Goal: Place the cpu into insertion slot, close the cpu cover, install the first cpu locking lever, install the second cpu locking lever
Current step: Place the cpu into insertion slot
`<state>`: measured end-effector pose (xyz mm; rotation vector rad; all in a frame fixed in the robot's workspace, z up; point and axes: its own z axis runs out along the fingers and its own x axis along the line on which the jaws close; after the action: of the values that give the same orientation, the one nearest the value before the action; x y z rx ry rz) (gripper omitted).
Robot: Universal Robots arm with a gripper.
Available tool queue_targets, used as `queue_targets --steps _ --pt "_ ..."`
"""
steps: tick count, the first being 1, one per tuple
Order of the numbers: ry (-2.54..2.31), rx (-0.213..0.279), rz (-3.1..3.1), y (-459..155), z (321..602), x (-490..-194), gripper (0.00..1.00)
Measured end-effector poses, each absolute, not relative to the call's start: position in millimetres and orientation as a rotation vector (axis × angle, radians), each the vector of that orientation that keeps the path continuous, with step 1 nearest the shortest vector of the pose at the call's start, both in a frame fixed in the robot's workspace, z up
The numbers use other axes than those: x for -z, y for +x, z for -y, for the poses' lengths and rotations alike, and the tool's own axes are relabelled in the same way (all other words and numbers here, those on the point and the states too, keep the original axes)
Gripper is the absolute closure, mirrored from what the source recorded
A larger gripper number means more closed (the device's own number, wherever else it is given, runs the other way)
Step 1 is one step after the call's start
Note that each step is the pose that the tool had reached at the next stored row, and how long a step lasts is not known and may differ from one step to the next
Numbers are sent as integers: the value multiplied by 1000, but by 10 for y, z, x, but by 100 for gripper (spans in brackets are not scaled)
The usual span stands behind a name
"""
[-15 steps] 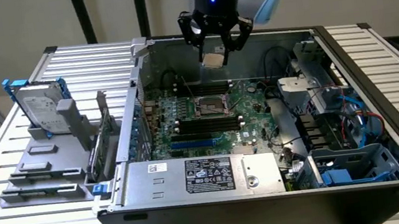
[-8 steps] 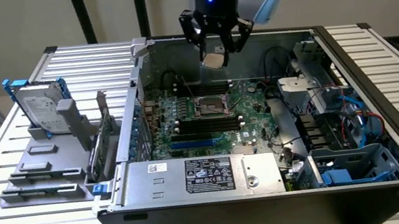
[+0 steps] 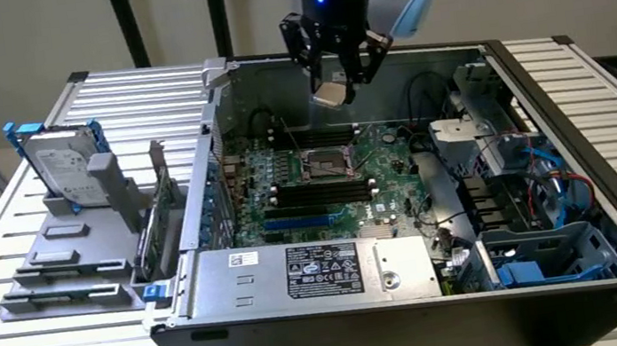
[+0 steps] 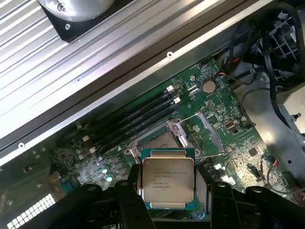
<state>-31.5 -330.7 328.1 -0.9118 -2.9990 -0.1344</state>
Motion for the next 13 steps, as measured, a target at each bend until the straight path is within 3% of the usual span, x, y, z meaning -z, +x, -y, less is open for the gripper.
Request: queue_targets --steps 13 --pt "-1262 135 2880 -314 3306 -3273 45"
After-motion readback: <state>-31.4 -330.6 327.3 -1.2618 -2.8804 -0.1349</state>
